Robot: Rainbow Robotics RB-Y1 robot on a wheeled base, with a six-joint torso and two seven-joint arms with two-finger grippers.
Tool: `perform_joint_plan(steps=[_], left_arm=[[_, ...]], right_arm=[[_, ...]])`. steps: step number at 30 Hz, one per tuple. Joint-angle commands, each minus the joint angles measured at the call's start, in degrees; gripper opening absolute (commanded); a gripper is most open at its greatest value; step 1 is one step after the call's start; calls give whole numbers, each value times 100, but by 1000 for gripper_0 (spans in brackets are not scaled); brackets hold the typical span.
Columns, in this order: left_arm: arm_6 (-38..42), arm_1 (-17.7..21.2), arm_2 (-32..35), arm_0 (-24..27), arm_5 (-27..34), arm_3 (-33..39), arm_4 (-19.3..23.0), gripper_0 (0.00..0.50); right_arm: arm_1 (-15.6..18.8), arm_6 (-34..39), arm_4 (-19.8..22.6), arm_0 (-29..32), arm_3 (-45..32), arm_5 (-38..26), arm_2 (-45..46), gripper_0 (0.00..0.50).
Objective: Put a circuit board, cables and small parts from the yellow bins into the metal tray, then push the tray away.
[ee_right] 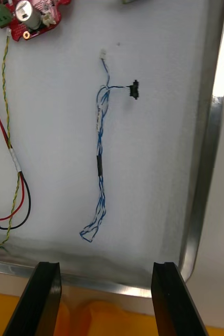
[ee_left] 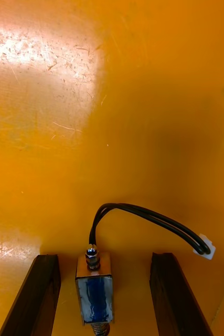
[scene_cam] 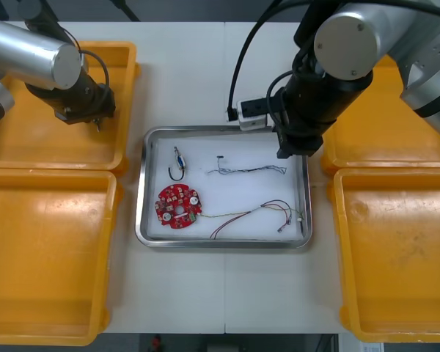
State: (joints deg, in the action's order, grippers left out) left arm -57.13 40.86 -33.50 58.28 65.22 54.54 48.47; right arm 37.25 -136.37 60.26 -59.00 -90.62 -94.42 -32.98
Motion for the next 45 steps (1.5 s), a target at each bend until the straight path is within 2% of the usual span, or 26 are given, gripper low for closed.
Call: perform_joint_plan(steps=[1,2,3,4,5,13,18,21,30,35,40,45], left_arm=[[229,-114,-148,-36,-62,4,-22,359],[229,-114,-148,-36,-62,-5,-22,292],[229,-114,-148,-27,-62,-5,-31,77],[229,-114,-148,-27,-62,-5,-31,15],[229,-114,-148,-27,-62,4,-31,0],[202,-96,-148,-36,-62,-5,-101,0],[97,71,-122,70,34,22,-57,0],[18,203,63,184,298,39,48,0],[-896,519,740,368,1133,74,189,0],[-905,669,986,641,1678,197,207,0],[-887,844,1302,922,2513,443,189,0],[-870,915,1610,1019,3163,707,128,0]], right_arm=[[309,858,3,-174,-483,-332,635,500],[318,946,12,-156,-509,-376,688,500],[370,1315,21,-68,-641,-516,925,500],[388,1438,12,-24,-685,-560,1004,500],[414,1701,-14,64,-782,-648,1180,500],[590,3301,-445,644,-1476,-1307,2094,500],[748,4136,-700,1004,-1792,-1558,2463,500],[827,4461,-814,1215,-1924,-1558,2595,500],[1029,5261,-1069,2103,-2443,-1558,3228,500],[1144,5683,-1016,2727,-2768,-1558,3773,500],[1144,6175,-876,3412,-3128,-1558,4414,500],[1144,6562,-814,3878,-3375,-1558,4775,500]])
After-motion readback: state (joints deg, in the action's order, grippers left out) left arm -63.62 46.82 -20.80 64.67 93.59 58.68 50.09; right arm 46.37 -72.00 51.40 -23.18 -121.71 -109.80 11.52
